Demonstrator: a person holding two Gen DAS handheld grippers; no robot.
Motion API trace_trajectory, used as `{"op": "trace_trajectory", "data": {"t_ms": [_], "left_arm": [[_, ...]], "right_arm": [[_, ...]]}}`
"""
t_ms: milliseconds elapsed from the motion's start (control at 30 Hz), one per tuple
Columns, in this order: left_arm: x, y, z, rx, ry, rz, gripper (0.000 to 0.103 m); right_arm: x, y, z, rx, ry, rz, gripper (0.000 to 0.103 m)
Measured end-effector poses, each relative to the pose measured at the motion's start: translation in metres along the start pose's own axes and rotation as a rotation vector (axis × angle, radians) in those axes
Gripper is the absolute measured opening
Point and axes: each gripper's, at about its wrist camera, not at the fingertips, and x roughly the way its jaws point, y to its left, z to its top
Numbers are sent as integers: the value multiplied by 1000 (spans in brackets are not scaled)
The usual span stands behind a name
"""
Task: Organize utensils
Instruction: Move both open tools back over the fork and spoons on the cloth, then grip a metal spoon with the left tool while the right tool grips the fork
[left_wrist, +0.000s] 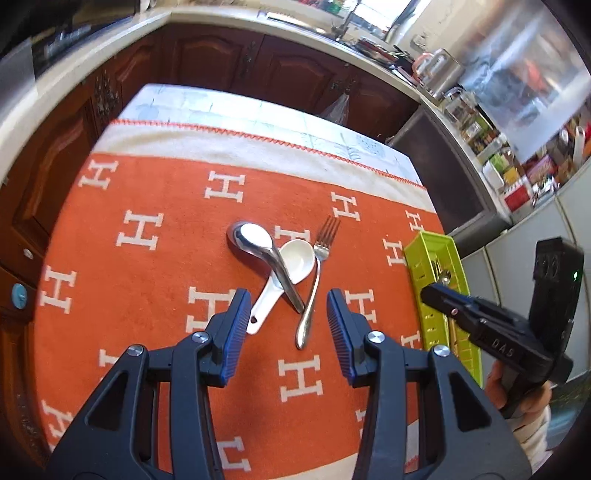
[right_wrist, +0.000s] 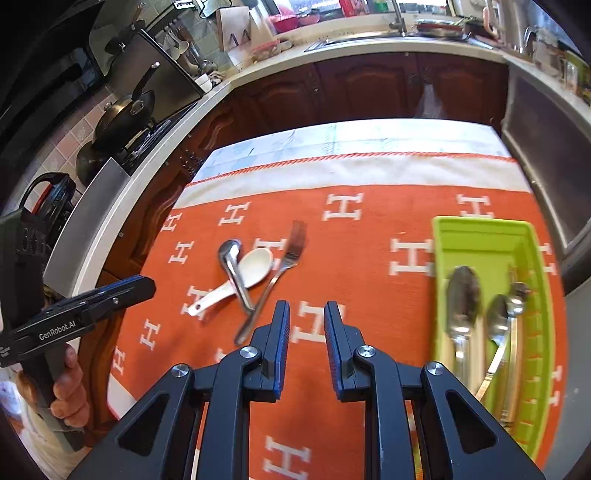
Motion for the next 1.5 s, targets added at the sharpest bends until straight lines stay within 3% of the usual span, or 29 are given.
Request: {"op": "trace_trajectory", "data": {"t_ms": [333,467,600,933,967,1067,1133,1233,1300,1500], "left_arm": [[72,44,25,-198,70,-135,39],[100,49,27,-243,87,-185,39],[117,47,30,-263,88,-222,39],[154,36,32,-294,106,-269,39],[156,34,32,-296,104,-272,39],[164,31,31,-312,94,-274,34],[166,30,31,-317,86,-268,19],[167,29,31,-328,61,-256,4],[162,27,32,-313,29,-240,4],[140,17,36,-253,-16,-233,4]], "right_arm": [[80,-11,29,180,50,72,19],[107,-23,40,214,52,68,25],[129,-29,51,224,33,59,36],[172,-13,66,111,-24,3,36],[175,-10,67,93,-32,3,35],[181,-2,65,61,-30,18,18],[182,0,62,61,-37,33,15],[180,1,59,69,-47,47,13],[175,1,58,70,-64,63,2],[152,6,57,43,-117,76,1]]}}
